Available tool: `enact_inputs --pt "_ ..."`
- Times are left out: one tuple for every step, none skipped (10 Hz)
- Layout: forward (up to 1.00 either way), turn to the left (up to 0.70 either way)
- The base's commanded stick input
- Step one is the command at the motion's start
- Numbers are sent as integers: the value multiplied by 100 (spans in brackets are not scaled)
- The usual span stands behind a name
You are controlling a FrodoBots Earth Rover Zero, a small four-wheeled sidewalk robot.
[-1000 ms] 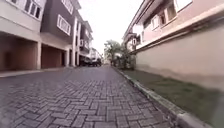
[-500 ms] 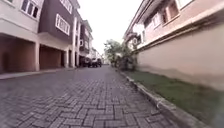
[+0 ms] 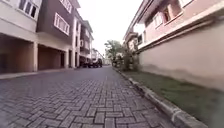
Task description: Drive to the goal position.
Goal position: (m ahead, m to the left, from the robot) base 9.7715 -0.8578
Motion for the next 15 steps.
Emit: enact_inputs --pt "70 0" --pt "70 0" --pt "70 0" --pt "70 0" --pt "70 0" --pt "70 0" --pt "70 0" --pt "70 0" --pt "70 0" --pt "70 0" --pt "70 0" --pt "70 0" --pt "70 0" --pt "70 0" --pt "70 0"
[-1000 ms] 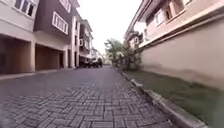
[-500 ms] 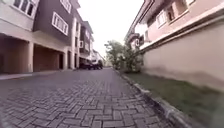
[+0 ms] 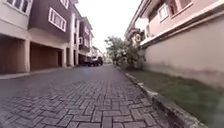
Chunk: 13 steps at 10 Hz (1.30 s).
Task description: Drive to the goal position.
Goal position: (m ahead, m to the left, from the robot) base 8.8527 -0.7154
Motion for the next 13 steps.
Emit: enact_inputs --pt "70 0" --pt "70 0" --pt "70 0" --pt "70 0" --pt "70 0" --pt "70 0" --pt "70 0" --pt "70 0" --pt "70 0" --pt "70 0" --pt "70 0" --pt "70 0" --pt "70 0"
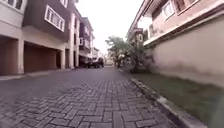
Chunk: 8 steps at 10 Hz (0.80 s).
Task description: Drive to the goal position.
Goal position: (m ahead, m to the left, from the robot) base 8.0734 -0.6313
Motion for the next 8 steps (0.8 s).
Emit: enact_inputs --pt "70 0" --pt "70 0" --pt "70 0" --pt "70 0" --pt "70 0" --pt "70 0" --pt "70 0" --pt "70 0"
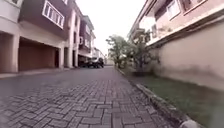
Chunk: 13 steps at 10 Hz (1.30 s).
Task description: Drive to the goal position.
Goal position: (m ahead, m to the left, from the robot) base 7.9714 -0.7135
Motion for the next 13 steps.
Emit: enact_inputs --pt "70 0" --pt "70 0" --pt "70 0" --pt "70 0" --pt "70 0" --pt "70 0" --pt "70 0" --pt "70 0" --pt "70 0" --pt "70 0" --pt "70 0" --pt "70 0" --pt "70 0"
